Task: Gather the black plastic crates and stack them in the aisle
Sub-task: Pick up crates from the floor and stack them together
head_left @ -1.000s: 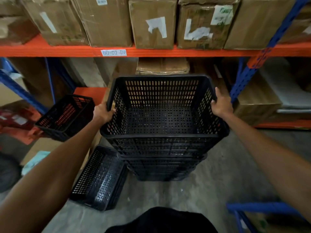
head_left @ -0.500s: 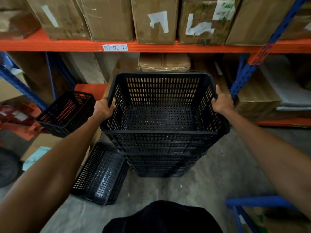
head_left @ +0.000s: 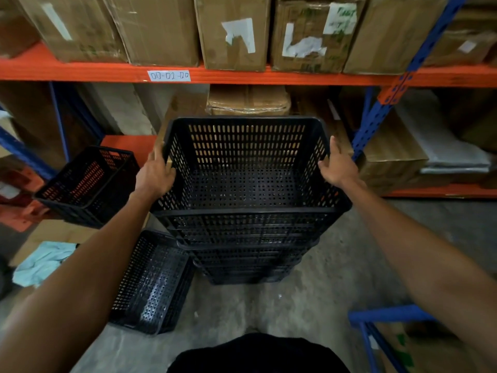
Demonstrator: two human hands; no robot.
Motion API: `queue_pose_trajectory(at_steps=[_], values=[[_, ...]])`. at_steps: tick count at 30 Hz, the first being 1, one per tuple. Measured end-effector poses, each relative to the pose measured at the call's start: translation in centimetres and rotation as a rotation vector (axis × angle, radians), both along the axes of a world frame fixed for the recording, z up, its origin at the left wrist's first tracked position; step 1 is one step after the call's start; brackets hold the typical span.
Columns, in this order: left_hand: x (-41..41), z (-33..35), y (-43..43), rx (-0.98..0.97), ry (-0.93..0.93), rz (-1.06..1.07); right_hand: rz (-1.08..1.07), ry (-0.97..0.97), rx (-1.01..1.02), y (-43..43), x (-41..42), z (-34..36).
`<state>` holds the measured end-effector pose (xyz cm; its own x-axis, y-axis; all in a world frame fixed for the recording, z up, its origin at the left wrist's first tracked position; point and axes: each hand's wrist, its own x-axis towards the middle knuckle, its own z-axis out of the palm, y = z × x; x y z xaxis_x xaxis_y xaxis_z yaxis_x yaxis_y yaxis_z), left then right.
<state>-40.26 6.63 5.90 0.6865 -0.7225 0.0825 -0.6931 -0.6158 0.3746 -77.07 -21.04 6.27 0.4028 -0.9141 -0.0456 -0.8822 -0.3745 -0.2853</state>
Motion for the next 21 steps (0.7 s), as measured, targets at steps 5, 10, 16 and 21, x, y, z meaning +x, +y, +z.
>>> queue_pose_trajectory(at_steps=[5, 10, 16, 21], values=[[0.8, -0.7, -0.8, 0.169, -0.064, -0.130, 0.130, 0.073, -0.088, 0.3, 0.4, 0.1], [0.7, -0.8, -0.8, 0.218, -0.235, -0.192, 0.210, 0.201, 0.005, -0.6, -0.1, -0.3], [0.9, -0.8, -0.9, 0.283, -0.279, -0.210, 0.262, 0.288, -0.053, -0.5, -0.1, -0.6], [1.6, -1.7, -0.9, 0.280, -0.304, -0.224, 0.226, 0.218, -0.097, -0.5, 0.3, -1.1]])
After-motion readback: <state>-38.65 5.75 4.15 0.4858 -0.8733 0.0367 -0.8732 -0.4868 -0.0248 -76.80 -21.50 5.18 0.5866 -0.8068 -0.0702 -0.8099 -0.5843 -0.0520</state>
